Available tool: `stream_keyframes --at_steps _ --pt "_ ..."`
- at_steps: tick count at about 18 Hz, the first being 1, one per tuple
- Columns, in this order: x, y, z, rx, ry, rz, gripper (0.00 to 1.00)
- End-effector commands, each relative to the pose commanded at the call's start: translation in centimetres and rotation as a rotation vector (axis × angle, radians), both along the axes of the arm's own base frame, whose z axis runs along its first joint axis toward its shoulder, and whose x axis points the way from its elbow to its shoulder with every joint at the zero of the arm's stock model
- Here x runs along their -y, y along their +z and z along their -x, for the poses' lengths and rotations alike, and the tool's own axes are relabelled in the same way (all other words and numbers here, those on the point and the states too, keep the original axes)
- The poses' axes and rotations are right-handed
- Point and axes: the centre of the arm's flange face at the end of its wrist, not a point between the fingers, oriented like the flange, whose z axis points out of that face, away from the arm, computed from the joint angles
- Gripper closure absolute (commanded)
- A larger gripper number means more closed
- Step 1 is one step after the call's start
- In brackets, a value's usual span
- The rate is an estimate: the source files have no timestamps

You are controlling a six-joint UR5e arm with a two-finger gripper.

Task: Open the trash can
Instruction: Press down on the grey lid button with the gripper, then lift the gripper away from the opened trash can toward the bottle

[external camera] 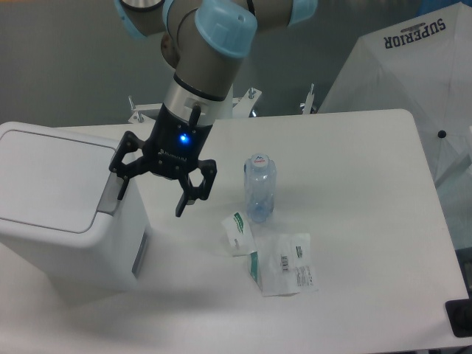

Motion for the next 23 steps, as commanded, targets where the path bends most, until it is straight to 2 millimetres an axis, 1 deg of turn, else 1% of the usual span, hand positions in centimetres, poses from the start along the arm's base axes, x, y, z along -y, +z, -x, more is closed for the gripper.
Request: stream_keyframes --at_steps 2,13,23 --pt "0.0 -0.5 -0.1 0.008 0.0 0.007 0.0" --pt "-0.5 -1.3 -0.1 0.016 -0.006 0.017 0.0" --pt "-0.5 -1.2 -0.1 0.014 -0.006 0.015 0.0"
